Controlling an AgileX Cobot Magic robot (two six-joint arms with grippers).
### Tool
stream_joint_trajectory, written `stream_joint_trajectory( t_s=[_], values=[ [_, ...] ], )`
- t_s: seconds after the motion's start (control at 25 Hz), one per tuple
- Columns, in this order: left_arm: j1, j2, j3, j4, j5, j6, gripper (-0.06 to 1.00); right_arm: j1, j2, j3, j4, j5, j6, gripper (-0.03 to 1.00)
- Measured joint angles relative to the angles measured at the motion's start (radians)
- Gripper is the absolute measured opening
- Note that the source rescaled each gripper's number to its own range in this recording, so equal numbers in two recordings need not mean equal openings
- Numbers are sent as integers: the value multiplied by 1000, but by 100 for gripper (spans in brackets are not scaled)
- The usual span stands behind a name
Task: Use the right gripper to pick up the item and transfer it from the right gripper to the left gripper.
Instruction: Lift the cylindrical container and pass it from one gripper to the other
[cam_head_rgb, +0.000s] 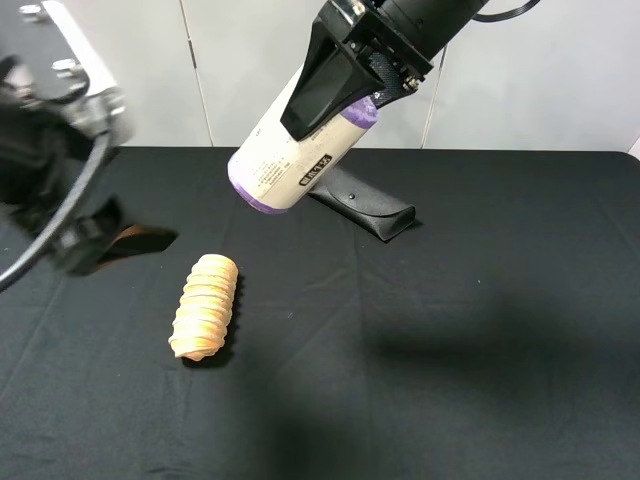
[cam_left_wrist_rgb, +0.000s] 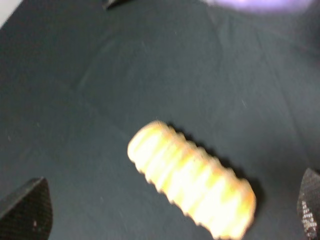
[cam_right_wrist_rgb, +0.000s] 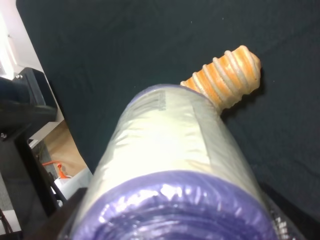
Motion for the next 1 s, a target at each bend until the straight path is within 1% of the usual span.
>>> stream_joint_trajectory(
  t_s=[0.16, 0.36, 0.52, 0.64, 0.88, 1.0],
  values=[
    [0, 92, -49, 0, -55, 5, 96, 0, 0, 0, 0, 0, 0, 7],
    [0, 140, -104, -11, -72, 42, 96, 0, 14, -1, 14, -2, 0, 7],
    [0, 140, -114, -89, -62, 99, 96, 0, 42, -1, 27, -4, 1, 7],
    [0, 140, -114, -168, -28, 172, 96, 0, 45, -1, 36, -13, 1, 7],
    [0, 140, -114, -314, -25, 322, 96, 0, 45, -1, 66, -27, 1, 7],
    [0, 140, -114, -342, -25, 355, 96, 0, 45, -1, 107, -27, -9, 7]
  ],
)
